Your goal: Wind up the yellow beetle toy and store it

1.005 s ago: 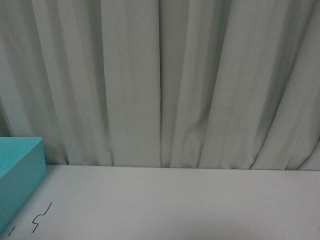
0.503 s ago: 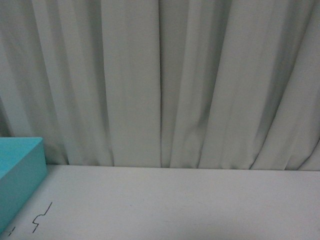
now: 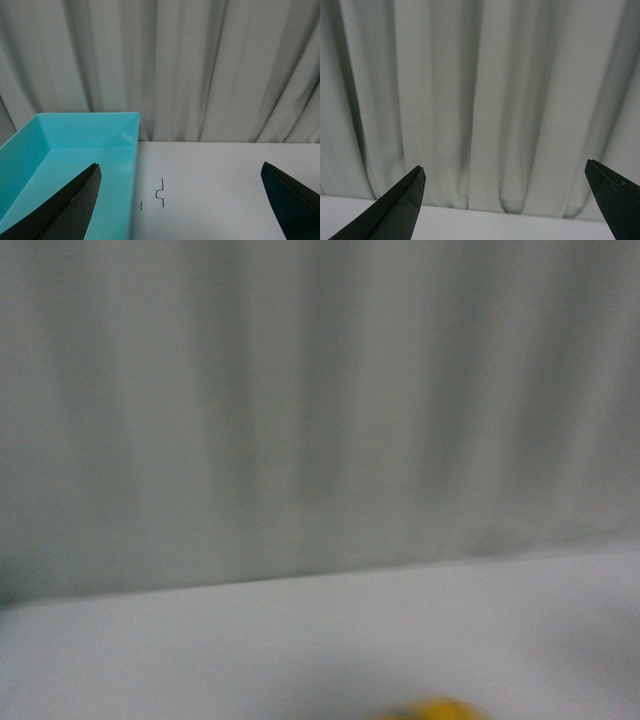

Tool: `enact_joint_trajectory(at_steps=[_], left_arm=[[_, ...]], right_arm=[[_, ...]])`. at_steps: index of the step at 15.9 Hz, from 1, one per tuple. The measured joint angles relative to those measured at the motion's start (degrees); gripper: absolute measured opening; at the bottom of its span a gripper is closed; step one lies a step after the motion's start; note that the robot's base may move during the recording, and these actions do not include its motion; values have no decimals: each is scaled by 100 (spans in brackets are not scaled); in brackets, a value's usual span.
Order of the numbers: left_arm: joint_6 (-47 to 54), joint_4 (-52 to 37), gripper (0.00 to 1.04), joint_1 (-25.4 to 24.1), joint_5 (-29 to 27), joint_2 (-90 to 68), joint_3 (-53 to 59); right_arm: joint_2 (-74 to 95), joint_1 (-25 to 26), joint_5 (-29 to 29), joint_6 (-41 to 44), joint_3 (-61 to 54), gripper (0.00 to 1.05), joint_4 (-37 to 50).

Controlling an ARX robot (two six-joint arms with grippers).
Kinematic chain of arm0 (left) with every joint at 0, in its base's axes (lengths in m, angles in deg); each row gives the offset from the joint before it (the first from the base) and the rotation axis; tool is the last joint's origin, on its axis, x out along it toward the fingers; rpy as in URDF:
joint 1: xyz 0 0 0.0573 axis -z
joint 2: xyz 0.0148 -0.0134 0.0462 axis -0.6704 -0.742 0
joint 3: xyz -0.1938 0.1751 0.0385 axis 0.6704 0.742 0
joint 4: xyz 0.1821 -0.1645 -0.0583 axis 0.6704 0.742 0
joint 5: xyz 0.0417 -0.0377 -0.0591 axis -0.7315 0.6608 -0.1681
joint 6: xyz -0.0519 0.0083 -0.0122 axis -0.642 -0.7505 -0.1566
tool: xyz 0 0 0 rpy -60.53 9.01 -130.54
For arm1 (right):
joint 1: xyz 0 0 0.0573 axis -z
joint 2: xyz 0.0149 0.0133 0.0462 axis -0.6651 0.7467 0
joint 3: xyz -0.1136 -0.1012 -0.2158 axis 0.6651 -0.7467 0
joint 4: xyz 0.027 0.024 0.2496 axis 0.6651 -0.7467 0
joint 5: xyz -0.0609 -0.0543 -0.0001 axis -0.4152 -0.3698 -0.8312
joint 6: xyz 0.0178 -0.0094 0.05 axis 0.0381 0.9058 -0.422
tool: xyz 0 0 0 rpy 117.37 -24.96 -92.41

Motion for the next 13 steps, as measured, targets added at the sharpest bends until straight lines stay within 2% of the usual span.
enact_joint_trajectory(at_steps=[1, 2, 4, 6, 7, 9, 11, 13], left_arm=[[-2, -4, 98, 0, -7, 0, 0], [-2, -4, 98, 0, -9, 0, 0], [-2, -4, 98, 0, -9, 0, 0], [-2, -4, 98, 0, -9, 0, 0], [-2, -4, 98, 0, -9, 0, 0], [-2, -7, 98, 0, -9, 0, 0], [-2, -7, 98, 0, -9, 0, 0], [-2, -4, 98, 0, -9, 0, 0]], right_arm=[[671, 83, 540, 251, 446, 98, 166], [1353, 111, 1169, 649, 1005, 98, -162], [2055, -85, 2052, 1537, 1965, 98, -1346], [2579, -544, 2610, 2804, 3097, 98, -2975], [2935, -817, 2686, 3617, 3685, 98, -4054], [3733, -1292, 2247, 5517, 4557, 98, -6030], [4393, -1633, 1888, 7090, 5104, 98, -7571], [4885, -1899, 1580, 8465, 5652, 98, -8701]])
